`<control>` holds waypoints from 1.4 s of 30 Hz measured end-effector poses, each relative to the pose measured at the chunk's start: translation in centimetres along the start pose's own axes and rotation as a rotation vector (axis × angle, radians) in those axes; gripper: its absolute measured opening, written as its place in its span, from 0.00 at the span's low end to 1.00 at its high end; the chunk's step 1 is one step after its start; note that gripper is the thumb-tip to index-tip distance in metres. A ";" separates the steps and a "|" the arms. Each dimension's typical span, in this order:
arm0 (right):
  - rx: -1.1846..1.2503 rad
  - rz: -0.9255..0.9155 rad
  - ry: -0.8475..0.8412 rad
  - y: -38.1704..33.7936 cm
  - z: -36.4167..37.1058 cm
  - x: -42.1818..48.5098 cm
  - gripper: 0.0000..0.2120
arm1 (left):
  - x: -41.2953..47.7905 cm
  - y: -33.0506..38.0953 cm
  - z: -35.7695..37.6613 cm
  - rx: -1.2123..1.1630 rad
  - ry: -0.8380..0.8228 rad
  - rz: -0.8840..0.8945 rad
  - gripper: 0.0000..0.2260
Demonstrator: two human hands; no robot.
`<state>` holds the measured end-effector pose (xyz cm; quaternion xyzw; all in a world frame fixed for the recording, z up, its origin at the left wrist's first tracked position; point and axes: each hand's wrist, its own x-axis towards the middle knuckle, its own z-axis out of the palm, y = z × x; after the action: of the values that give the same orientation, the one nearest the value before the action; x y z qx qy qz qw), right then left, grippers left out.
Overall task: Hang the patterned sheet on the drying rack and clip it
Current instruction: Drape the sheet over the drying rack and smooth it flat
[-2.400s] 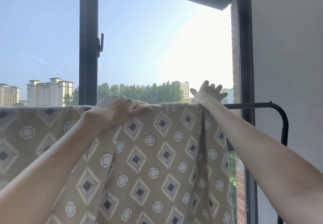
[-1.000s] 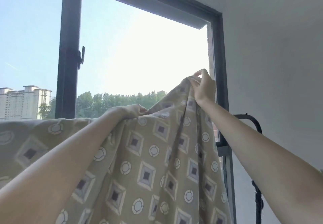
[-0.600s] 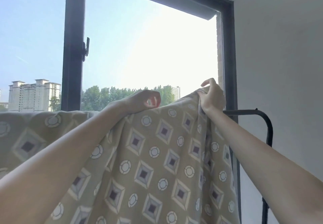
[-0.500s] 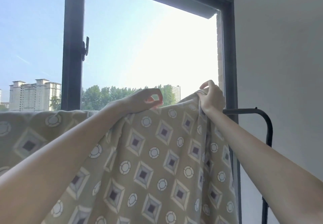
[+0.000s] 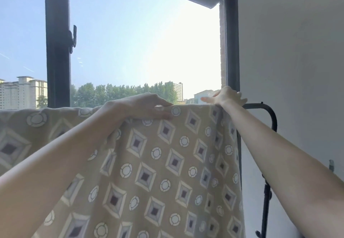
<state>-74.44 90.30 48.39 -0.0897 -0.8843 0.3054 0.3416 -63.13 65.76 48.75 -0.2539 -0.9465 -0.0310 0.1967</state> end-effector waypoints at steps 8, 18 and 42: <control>0.356 -0.660 0.019 -0.6 1.8 -7.2 0.20 | -0.8 -0.4 0.3 0.024 0.035 -0.092 0.21; -0.132 -0.508 0.008 -3.0 2.6 -11.0 0.40 | -9.3 -3.0 -0.4 0.413 0.215 -0.290 0.24; 0.599 -1.090 -0.021 -12.6 5.5 -20.5 0.11 | -18.7 -9.6 -3.3 0.182 0.531 -0.104 0.09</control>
<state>-62.07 70.10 41.52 0.4774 -0.6823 0.3228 0.4499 -51.82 48.11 44.95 -0.1693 -0.8726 -0.0213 0.4577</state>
